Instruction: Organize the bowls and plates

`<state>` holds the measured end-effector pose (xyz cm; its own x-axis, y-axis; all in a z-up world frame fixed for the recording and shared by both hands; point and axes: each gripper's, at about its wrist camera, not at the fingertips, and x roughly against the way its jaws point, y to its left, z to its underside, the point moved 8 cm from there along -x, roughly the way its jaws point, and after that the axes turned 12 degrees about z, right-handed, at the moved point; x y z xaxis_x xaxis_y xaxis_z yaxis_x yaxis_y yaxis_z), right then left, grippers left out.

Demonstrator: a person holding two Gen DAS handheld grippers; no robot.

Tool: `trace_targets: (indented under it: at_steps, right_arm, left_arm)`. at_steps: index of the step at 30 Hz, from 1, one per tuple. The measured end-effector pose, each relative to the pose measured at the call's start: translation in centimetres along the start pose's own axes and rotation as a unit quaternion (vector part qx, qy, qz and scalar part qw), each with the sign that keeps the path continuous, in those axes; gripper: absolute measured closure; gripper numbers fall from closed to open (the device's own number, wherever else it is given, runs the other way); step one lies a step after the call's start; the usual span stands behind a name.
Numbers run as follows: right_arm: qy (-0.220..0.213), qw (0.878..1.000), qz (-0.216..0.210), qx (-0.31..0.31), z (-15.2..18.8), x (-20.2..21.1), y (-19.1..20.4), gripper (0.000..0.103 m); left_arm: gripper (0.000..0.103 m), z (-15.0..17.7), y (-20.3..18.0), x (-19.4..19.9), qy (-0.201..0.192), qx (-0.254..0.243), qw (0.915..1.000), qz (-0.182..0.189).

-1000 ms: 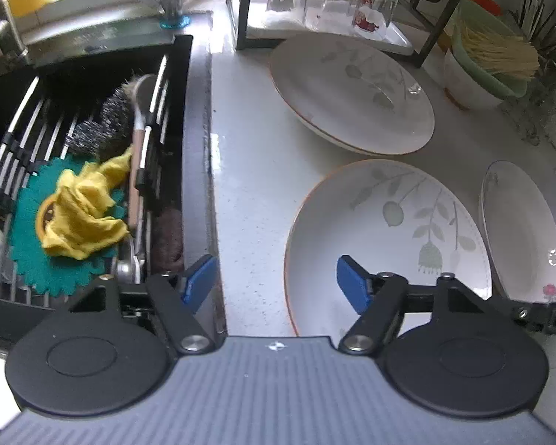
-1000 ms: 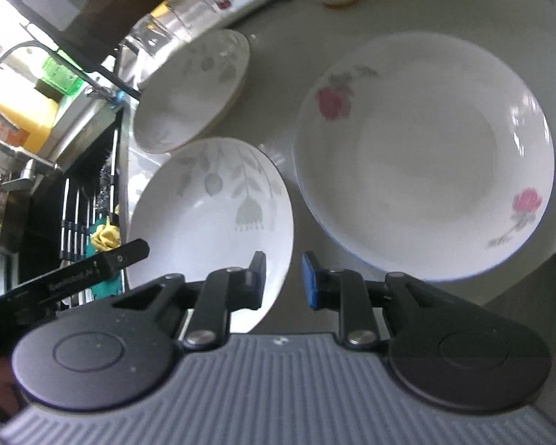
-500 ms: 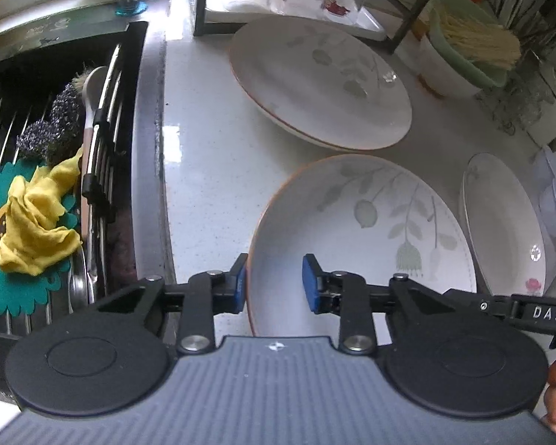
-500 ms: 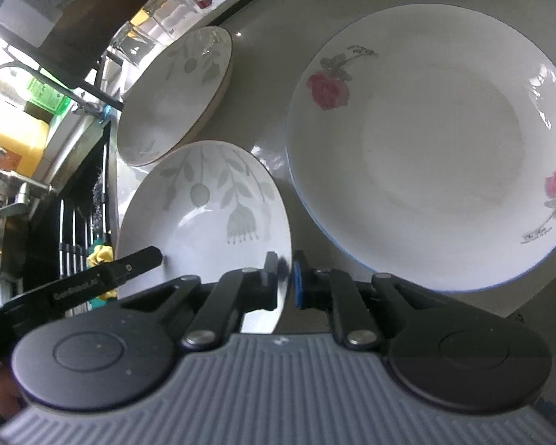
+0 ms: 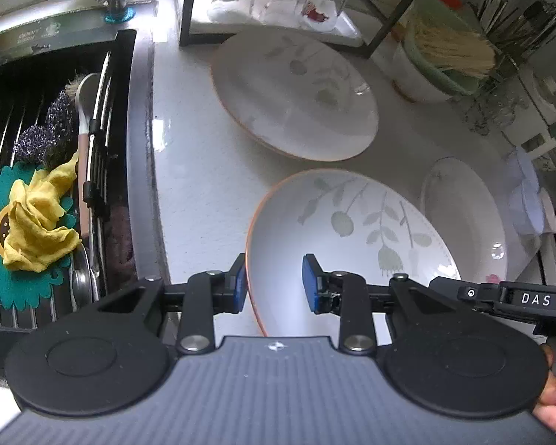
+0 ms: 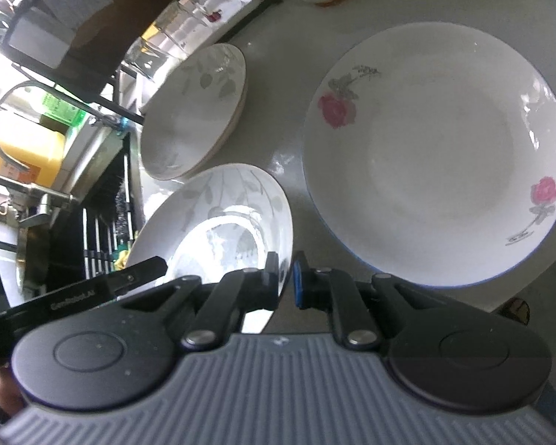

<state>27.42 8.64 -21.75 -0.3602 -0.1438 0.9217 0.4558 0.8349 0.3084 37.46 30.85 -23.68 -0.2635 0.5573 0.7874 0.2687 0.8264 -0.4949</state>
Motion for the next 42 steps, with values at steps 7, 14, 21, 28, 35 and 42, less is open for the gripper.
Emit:
trace_targets:
  at_steps: [7,14,21,28,35,42]
  right_arm:
    - [-0.017,1.0,-0.013,0.006,-1.4,3.4,-0.8,0.092]
    - [-0.044,0.999,-0.018,0.006,-3.2,5.5,-3.3,0.092]
    - [-0.051,0.998,-0.036,0.018,-5.4,5.7,-6.8,0.092]
    - [-0.042,0.998,-0.032,0.041,-6.5,4.4,-10.2,0.092]
    - [-0.037,0.996,-0.038,0.072,-8.1,2.9,-11.9,0.092]
    - [-0.018,0.993,-0.048,0.103,-9.1,0.7,-12.1,0.091]
  left_arm:
    - [0.068,-1.3,-3.5,1.9,-0.016,-0.003,0.9998,0.009]
    - [0.068,-2.4,-7.3,0.8,-0.018,0.002,0.9996,0.023]
    - [0.068,-1.9,-10.6,-1.4,-0.016,0.018,0.9995,0.021]
    - [0.068,-1.3,-12.9,-4.3,-0.012,0.026,0.9996,-0.007]
    - [0.068,-0.9,-14.1,-6.5,-0.002,0.029,0.9989,-0.037]
    - [0.068,-0.8,-14.4,-8.0,0.002,0.024,0.9961,-0.085]
